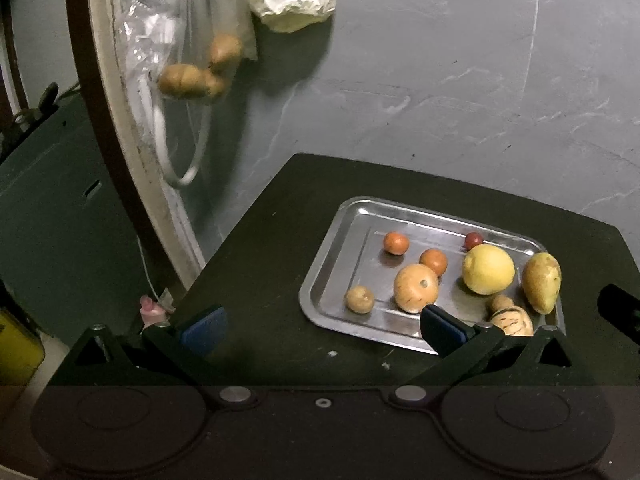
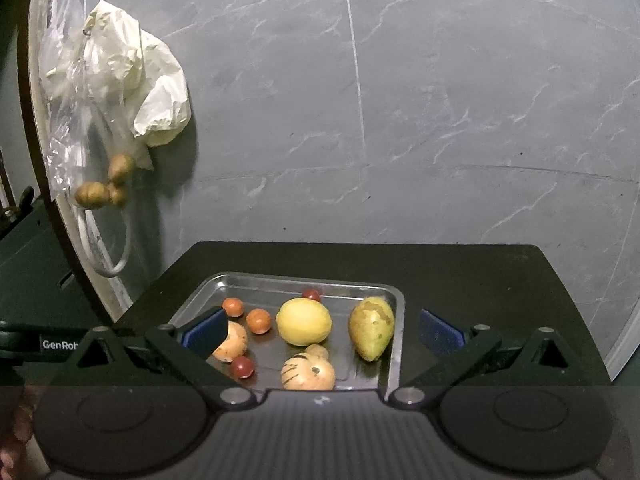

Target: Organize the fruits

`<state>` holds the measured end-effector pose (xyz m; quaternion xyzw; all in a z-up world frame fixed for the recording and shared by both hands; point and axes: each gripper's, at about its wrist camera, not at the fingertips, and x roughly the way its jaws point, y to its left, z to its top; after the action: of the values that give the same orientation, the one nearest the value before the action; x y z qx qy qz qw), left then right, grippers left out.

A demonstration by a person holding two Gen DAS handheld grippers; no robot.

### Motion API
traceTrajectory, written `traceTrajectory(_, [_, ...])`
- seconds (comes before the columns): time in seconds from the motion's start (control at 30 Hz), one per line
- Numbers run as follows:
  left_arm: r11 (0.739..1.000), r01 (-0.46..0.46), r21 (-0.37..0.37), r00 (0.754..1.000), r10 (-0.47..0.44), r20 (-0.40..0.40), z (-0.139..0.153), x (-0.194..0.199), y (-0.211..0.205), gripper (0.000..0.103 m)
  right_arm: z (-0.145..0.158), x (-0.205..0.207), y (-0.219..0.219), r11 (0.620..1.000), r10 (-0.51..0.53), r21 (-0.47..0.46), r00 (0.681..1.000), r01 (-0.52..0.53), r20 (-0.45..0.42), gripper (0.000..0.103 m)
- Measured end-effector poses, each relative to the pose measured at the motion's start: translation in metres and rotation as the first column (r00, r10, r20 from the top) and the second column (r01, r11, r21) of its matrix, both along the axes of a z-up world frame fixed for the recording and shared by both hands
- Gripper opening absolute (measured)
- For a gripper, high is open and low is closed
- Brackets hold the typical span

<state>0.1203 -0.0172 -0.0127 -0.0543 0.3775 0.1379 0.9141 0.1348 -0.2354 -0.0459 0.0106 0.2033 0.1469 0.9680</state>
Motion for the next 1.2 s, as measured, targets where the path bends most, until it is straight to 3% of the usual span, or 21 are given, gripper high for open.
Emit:
traceTrajectory(0.63, [0.997,0.078,-0.011,0.996,-0.077,0.054,0.007,-0.004,0.020,0.102,0.010,-0.016,0.023,0.997,-0.075,0.006,0.996,0.074,0.039,0.103])
traceTrajectory(1.2, [0.994,0.106,-0.030,0.992,-0.104,0.071,0.005,-0.040,0.041,0.102,0.004,-0.051,0.035,0.990,-0.144,-0.002,0.989,0.144,0.035,0.103])
